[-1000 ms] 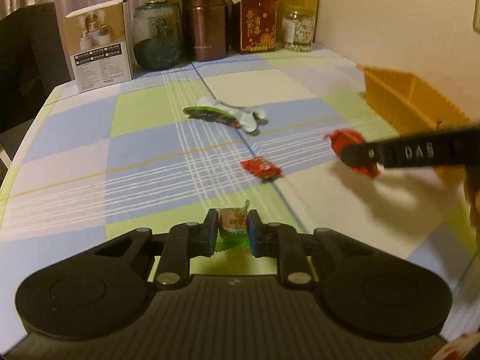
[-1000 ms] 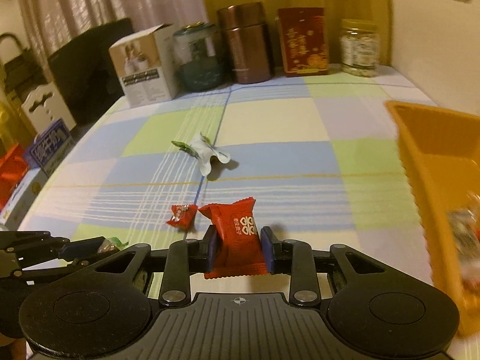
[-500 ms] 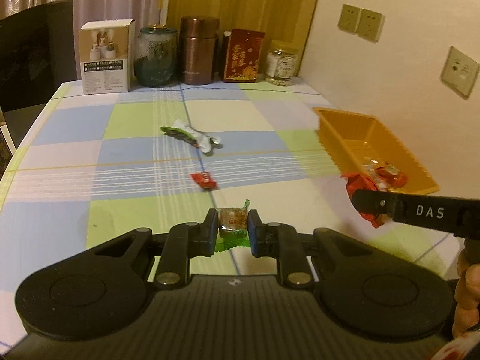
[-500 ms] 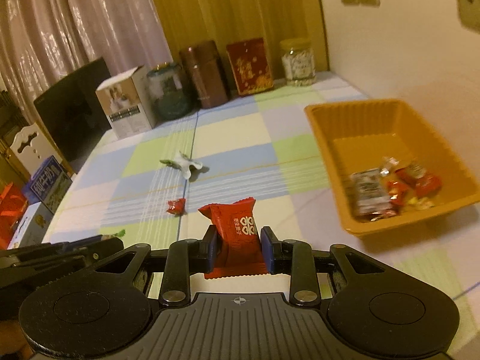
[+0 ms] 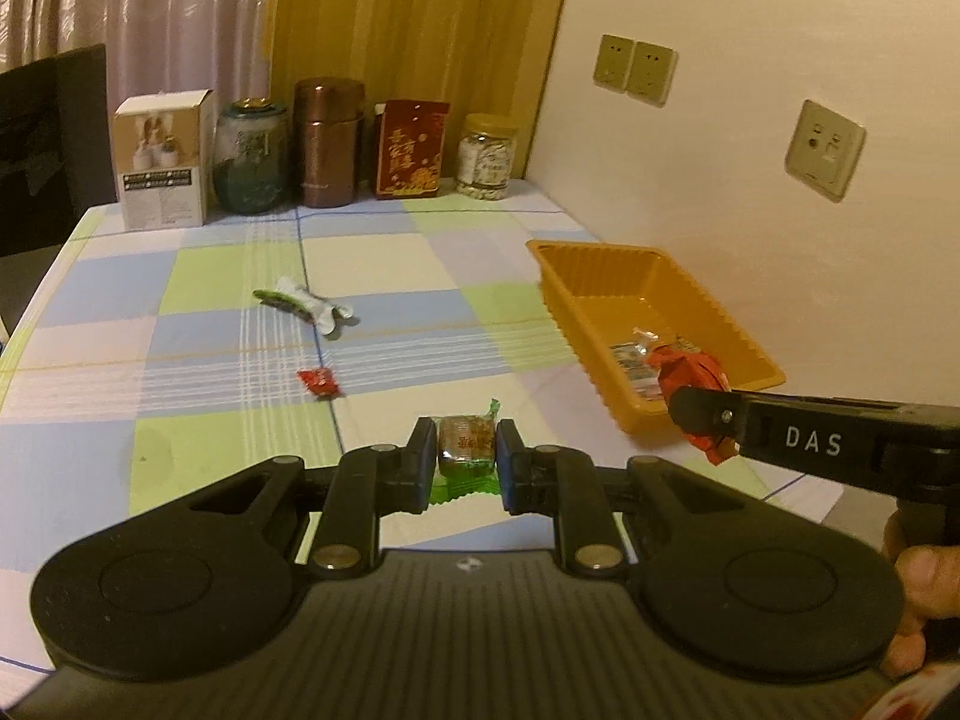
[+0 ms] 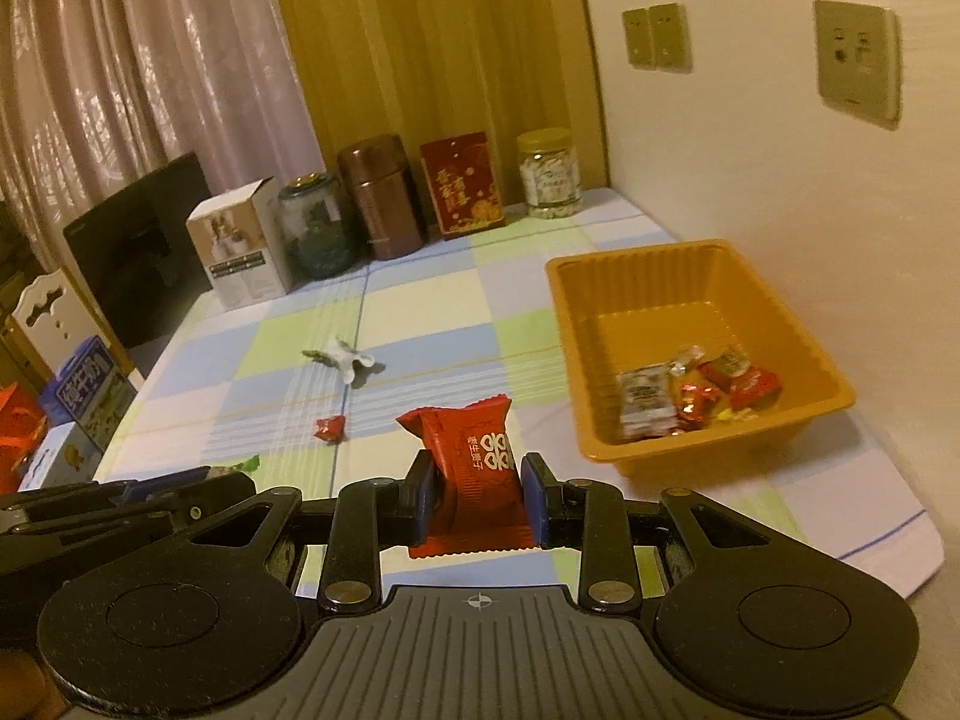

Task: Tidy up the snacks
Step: 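Carry both held snacks over the orange tray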

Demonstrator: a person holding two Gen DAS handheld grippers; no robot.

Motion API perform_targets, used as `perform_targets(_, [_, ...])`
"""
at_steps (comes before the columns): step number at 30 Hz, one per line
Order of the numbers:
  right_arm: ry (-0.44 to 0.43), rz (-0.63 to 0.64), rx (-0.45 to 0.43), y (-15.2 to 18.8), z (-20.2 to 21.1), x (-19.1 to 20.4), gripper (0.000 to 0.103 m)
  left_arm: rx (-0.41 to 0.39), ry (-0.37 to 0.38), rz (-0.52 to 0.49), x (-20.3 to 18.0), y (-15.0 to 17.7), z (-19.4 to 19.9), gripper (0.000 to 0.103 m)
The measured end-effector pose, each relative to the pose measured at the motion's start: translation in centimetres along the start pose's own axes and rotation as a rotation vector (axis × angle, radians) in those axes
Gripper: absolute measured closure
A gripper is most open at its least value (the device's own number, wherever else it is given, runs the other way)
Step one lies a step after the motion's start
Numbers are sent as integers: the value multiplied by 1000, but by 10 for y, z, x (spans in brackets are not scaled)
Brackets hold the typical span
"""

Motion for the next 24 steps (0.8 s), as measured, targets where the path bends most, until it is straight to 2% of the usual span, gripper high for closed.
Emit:
perform_targets(8, [29,-30,-14,2,15,-20,72,-1,21,-27,-22,1,3,85])
perform_targets(24, [97,-89,-16,8,25,-68,72,35,74,-50,-61,6,-18,85])
Point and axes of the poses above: each gripper's, at about its wrist camera, not at the fingertips, and z roughly against the way its jaws point, x to its left, y to its underside, the point moved 10 cm from there along -z, roughly the way its jaws point, and after that the axes turned 14 degrees about z, right-handed, at the moved point
